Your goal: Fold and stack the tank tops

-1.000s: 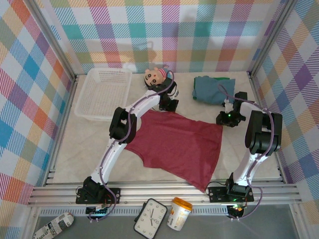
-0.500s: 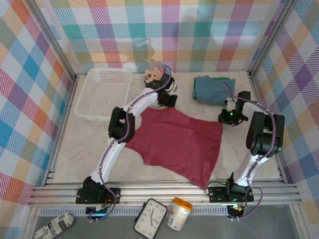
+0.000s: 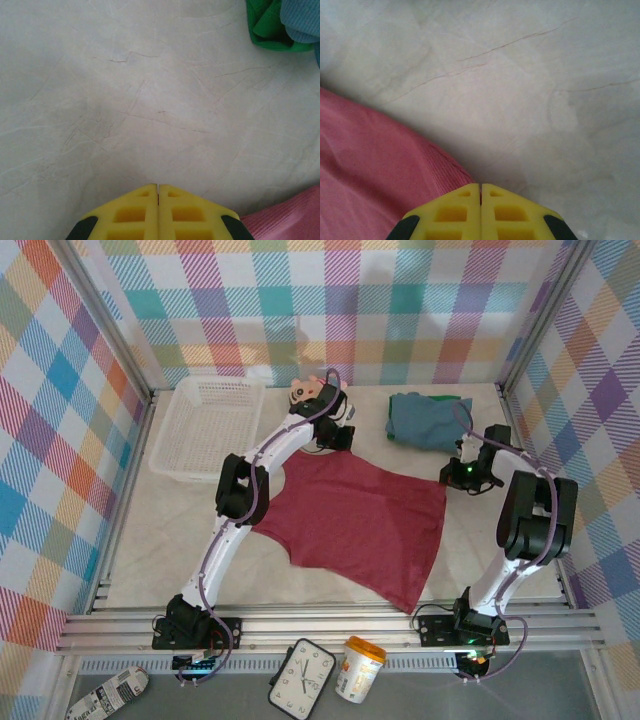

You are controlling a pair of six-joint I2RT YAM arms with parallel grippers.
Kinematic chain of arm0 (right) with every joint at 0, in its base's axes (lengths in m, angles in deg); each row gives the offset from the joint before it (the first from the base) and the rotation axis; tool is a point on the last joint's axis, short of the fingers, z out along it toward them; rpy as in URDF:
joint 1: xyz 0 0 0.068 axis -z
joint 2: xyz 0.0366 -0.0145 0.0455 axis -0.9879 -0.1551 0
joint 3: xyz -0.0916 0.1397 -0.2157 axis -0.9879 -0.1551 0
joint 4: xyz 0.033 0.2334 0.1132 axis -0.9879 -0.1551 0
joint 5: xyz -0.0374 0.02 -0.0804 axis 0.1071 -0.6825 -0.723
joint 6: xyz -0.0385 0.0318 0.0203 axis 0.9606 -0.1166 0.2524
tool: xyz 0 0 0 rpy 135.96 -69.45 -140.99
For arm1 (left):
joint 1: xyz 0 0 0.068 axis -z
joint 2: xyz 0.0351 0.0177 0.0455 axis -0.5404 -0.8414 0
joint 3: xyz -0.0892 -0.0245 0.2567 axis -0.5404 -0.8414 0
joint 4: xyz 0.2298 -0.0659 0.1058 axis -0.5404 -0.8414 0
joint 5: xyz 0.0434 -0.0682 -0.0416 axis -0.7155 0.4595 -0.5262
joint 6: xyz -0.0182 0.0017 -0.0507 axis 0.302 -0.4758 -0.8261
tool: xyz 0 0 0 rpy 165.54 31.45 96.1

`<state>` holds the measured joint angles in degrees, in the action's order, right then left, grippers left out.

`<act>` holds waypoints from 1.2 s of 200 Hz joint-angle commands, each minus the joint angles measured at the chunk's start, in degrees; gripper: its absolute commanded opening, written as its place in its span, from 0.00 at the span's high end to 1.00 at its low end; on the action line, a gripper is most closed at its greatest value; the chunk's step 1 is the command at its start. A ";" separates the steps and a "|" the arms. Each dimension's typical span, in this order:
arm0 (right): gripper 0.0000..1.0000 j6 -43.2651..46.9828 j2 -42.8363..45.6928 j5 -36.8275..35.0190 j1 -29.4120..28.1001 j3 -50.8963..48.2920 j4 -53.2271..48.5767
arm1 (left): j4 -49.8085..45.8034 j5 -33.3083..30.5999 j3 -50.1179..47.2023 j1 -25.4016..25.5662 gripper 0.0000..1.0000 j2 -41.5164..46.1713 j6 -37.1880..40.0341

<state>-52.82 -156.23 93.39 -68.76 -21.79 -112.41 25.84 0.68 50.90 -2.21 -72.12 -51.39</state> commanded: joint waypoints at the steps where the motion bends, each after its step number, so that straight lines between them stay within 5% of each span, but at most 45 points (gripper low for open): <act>1: 0.95 -0.49 4.24 3.13 0.24 -2.63 -0.09 | -1.04 2.68 0.30 -0.62 1.00 1.99 1.21; 144: 0.94 -3.56 16.31 1.18 0.38 -14.65 -3.05 | 10.01 4.30 -32.16 -0.64 1.00 21.97 2.87; 240: 0.86 -2.53 15.23 1.12 -0.10 -11.70 -10.93 | 10.77 4.91 -41.23 0.02 0.97 24.71 5.22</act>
<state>-55.42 -140.78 92.71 -68.79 -35.54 -120.21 36.40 5.22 11.87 -2.15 -51.19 -48.07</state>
